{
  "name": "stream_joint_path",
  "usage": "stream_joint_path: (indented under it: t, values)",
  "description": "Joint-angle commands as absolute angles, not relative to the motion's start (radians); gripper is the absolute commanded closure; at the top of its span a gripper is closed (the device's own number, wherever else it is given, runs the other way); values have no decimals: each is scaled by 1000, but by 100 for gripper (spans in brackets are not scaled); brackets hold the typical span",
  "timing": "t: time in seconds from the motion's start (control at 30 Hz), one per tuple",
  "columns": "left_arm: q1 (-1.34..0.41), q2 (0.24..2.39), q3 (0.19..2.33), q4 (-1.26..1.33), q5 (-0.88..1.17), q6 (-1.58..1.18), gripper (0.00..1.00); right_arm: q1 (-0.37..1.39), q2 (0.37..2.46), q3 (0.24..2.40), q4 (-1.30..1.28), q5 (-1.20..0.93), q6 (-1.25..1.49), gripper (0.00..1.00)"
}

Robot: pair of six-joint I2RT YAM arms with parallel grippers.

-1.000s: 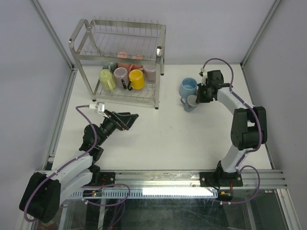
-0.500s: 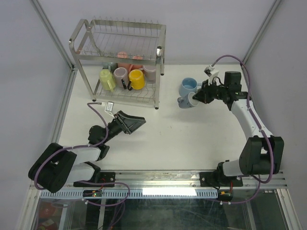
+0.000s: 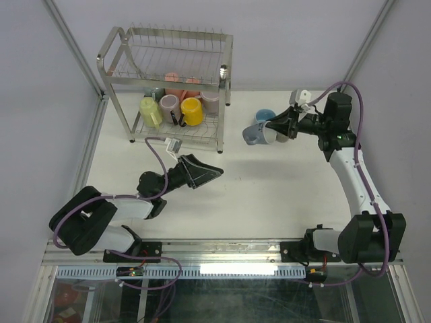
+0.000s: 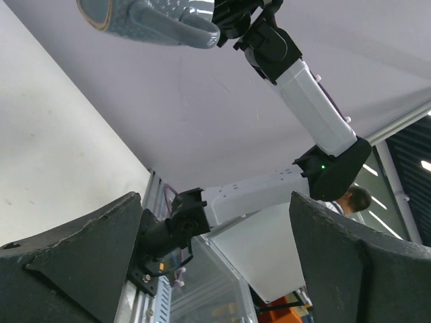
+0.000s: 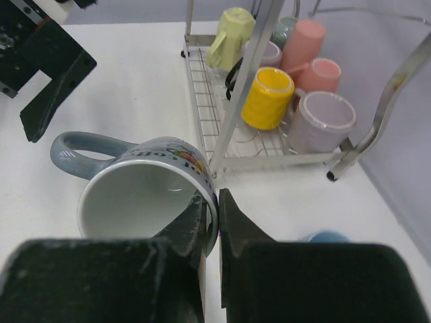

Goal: Load the cups into the dish rack
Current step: Pick up the cup at the center of the board.

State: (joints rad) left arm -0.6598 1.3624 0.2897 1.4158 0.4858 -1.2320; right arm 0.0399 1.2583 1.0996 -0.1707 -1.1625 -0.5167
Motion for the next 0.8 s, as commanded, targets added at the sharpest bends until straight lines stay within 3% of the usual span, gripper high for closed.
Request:
stream_joint_path:
  t: [0.0,0.5,0.77]
  values:
    - [-719,1394,347,1582,419,-1305,10,52,1243,1161,-20,-1308,-540,100]
    - [-918,1527,448,1588,146,-1543,8,80,1129,960,96,-1448,-613,100]
    - [-973,1633,517,1657,59,-1632,14,84,1120,913,104,-1490,-662,100]
